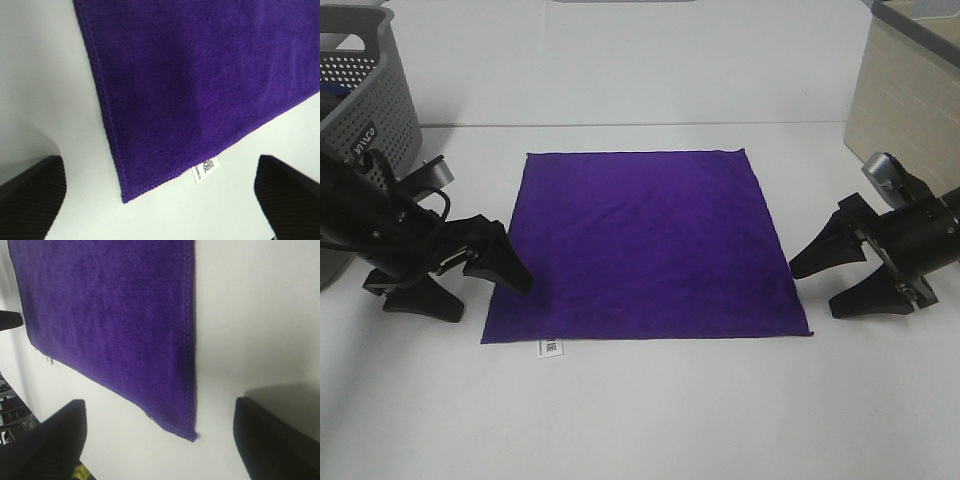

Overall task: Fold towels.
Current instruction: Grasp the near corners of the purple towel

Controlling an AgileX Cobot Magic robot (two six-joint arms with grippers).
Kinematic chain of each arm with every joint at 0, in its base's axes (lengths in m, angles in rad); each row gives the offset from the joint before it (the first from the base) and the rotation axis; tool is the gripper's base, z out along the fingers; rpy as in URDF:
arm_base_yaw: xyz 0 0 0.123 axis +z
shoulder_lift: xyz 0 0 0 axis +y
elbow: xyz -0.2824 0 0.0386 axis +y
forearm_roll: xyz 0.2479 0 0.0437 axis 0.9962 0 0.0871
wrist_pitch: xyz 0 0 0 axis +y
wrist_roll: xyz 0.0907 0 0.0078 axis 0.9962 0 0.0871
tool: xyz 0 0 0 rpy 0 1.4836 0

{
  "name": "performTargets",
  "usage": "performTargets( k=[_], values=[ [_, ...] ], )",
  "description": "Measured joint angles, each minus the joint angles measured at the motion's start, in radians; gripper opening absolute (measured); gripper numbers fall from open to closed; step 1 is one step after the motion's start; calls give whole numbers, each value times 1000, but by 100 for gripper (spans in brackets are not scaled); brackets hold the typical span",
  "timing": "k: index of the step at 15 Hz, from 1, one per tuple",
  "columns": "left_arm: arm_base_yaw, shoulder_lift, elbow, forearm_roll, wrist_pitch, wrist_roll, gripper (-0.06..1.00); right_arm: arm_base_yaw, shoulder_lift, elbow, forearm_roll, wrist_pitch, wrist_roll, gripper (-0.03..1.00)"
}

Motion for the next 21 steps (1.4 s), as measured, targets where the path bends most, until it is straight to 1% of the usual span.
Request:
performTargets(
  k=[2, 5, 11, 12, 13, 14, 15, 17, 19, 21],
  values=[
    [2, 15, -3, -5, -1, -11, 96, 19, 0, 0, 0, -2, 0, 79],
    [9, 26, -3, -32, 11, -14, 95, 91, 0, 0, -9, -23, 3, 79],
    [6, 34, -3, -50, 48, -10, 95, 105, -8, -2, -48, -53, 102, 76],
    [-12, 37, -11, -46, 54, -10, 95, 106, -8, -2, -51, -60, 121, 75],
    [-12, 37, -11, -46, 54, -10, 95, 106, -8, -2, -51, -60, 121, 75],
    [-54, 44, -35, -35, 55, -10, 95, 107, -8, -2, -55, -76, 156, 68],
    [-54, 44, -35, -35, 55, -10, 95, 107, -8, -2, -55, -76, 156, 68],
    [-89, 62, -78, -32, 55, -18, 95, 118, 2, -3, -56, -81, 164, 64],
    [-126, 89, -129, -43, 57, -33, 95, 179, 17, -12, -33, -92, 166, 62],
    [-150, 100, -148, -58, 54, -40, 95, 238, 25, -14, -19, -115, 176, 61]
  ],
)
